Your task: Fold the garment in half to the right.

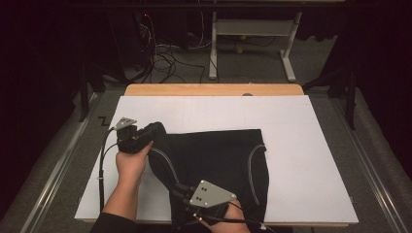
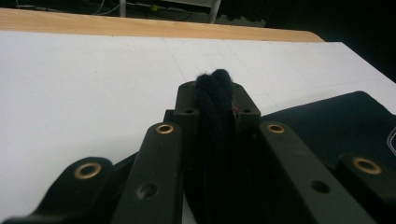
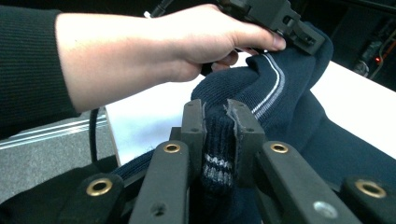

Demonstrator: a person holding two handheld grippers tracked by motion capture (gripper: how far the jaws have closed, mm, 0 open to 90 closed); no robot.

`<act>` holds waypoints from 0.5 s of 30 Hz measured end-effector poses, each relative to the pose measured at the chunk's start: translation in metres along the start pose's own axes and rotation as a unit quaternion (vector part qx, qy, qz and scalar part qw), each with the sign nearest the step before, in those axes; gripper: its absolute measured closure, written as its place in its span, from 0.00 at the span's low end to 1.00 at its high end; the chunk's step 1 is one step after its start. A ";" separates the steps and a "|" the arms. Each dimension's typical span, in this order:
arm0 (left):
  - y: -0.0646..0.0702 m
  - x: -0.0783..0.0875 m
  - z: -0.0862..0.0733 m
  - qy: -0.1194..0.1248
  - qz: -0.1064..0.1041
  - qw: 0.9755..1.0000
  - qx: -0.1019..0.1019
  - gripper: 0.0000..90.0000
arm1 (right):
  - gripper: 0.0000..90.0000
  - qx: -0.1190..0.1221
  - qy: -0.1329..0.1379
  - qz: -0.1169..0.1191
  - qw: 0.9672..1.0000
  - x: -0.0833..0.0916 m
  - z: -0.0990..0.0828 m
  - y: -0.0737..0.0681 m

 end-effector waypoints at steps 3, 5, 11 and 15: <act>0.009 -0.007 0.001 -0.002 -0.003 1.000 -0.002 0.83 | 0.88 -0.005 -0.002 -0.008 1.000 0.008 -0.006 0.006; 0.015 -0.011 0.002 -0.002 -0.005 1.000 -0.005 0.83 | 0.88 -0.005 -0.004 -0.014 1.000 0.012 -0.009 0.010; 0.030 -0.022 0.004 -0.007 -0.013 1.000 -0.012 0.82 | 0.88 -0.010 -0.009 -0.033 0.999 0.025 -0.018 0.020; 0.036 -0.027 0.002 -0.009 -0.014 1.000 -0.016 0.82 | 0.88 -0.011 -0.013 -0.042 0.999 0.033 -0.024 0.026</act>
Point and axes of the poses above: each handheld gripper's, and its own axes: x roughly backward along the jaws, z roughly out of its top, y roughly to its right, the point moved 10 cm from there along -x, roughly forward along the jaws, and after that the axes turned 10 degrees about y, right-handed, at the moved point
